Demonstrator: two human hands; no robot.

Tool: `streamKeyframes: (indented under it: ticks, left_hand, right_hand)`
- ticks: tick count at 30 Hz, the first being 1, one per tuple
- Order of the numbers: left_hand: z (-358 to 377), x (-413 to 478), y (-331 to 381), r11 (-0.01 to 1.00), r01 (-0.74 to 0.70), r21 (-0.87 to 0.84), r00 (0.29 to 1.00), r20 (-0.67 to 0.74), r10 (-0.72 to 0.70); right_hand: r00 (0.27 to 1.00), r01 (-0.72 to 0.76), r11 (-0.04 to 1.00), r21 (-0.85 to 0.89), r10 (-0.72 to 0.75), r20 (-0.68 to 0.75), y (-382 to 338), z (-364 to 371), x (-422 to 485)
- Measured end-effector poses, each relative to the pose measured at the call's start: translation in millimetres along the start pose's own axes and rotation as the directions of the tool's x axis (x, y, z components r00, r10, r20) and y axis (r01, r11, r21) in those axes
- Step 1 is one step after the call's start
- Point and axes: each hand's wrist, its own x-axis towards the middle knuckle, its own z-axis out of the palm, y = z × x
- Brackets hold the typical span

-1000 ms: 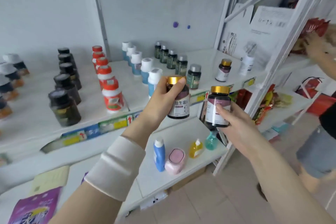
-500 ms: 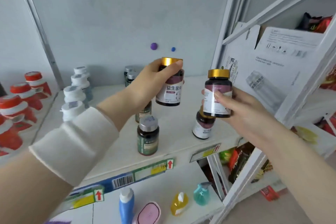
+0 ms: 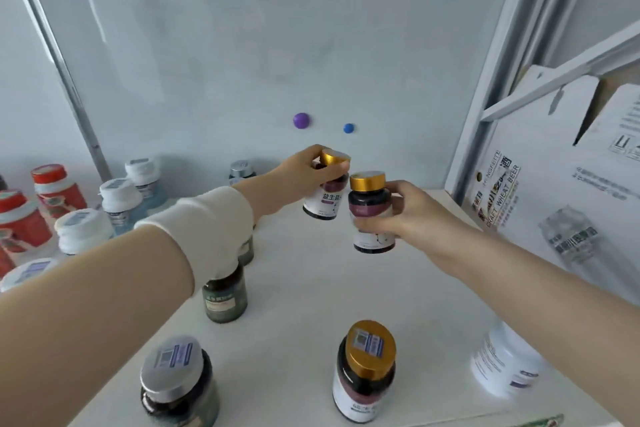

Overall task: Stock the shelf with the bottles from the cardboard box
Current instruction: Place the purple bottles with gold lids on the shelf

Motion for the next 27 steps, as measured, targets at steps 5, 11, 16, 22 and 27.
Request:
streamKeyframes:
  ticks: [5,11,16,22,27]
  left_hand:
    - [-4,45,-26,0.998,0.025,0.061,0.999,0.021,-0.026]
    - [0,83,-50,0.969,0.082,0.234,0.995,0.033,-0.092]
    - [-1,100,-59,0.947,0.084,0.309,0.996,-0.036,-0.077]
    - [5,113,-63,0.923,0.070,0.379,0.997,-0.039,-0.060]
    - [6,116,-64,0.924,0.089,0.371,0.996,-0.046,-0.077]
  right_hand:
    - [0.995,-0.088,0.994,-0.071,0.090,0.029,18,8,48]
    - [0.989,-0.144,0.986,-0.084,0.147,0.029,38,22,93]
    - [0.993,-0.113,0.989,-0.096,0.114,0.008,46,32,114]
    - [0.998,-0.044,0.977,-0.209,0.052,0.030,48,36,124]
    - [0.999,-0.008,0.967,-0.253,0.018,0.040,51,37,124]
